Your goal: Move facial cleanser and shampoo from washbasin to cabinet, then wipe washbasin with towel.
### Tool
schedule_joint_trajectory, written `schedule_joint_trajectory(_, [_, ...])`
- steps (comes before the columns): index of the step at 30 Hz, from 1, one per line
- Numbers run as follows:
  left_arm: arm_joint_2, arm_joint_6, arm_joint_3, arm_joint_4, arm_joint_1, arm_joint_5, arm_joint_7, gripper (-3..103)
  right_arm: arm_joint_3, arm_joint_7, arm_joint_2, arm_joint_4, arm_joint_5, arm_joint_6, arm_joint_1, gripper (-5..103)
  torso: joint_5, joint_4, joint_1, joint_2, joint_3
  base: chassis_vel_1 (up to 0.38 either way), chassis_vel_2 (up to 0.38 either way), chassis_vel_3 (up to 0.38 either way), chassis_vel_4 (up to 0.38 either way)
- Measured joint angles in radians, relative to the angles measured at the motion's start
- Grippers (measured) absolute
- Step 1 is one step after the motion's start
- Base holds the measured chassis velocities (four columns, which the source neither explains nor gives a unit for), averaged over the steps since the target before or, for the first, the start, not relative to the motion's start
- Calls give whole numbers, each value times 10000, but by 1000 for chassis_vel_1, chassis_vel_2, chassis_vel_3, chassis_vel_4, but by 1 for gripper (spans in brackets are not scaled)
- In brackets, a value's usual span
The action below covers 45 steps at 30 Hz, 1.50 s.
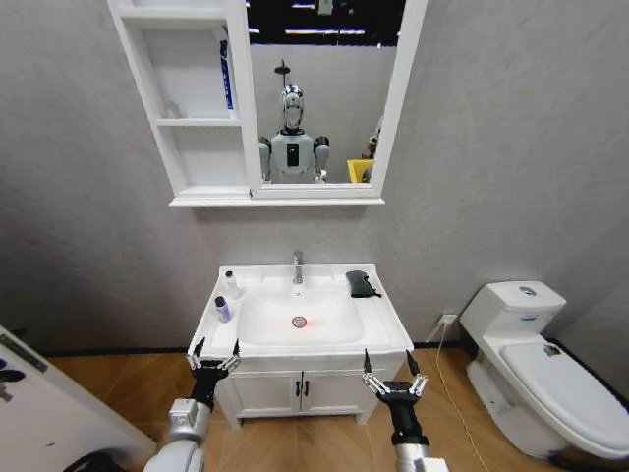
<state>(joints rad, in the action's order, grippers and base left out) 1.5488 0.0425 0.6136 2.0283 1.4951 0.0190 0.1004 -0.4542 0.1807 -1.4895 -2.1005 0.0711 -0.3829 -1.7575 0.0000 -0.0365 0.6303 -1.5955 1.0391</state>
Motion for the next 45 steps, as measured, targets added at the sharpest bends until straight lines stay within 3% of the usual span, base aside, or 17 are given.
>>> schedule_joint_trajectory(14, [-118, 90, -88, -517, -407, -63, -166, 98, 63, -346, -19, 171, -316, -180, 101, 100, -1, -1, 8, 2, 1, -68, 58, 74, -72])
schedule_joint_trajectory(31, [-172, 56, 79, -331, -335, -171, -386, 98, -71, -292, 56, 351, -263, -562, 274, 100, 0, -3, 1, 0, 0, -67, 70, 65, -67])
schedule_joint_trajectory(36, [-356, 144, 51, -898, -817, -284, -531, 97, 70, -383, 7, 431, -3, -757, 201, 100, 1, -1, 2, 0, 0, 0, 0, 0, 0])
schedule_joint_trajectory(45, [-765, 197, 374, -3038, -2640, -560, -792, 102, 4, -478, 244, 369, -68, -826, 186, 100, 1, 0, 13, 4, 3, 0, 0, 0, 0])
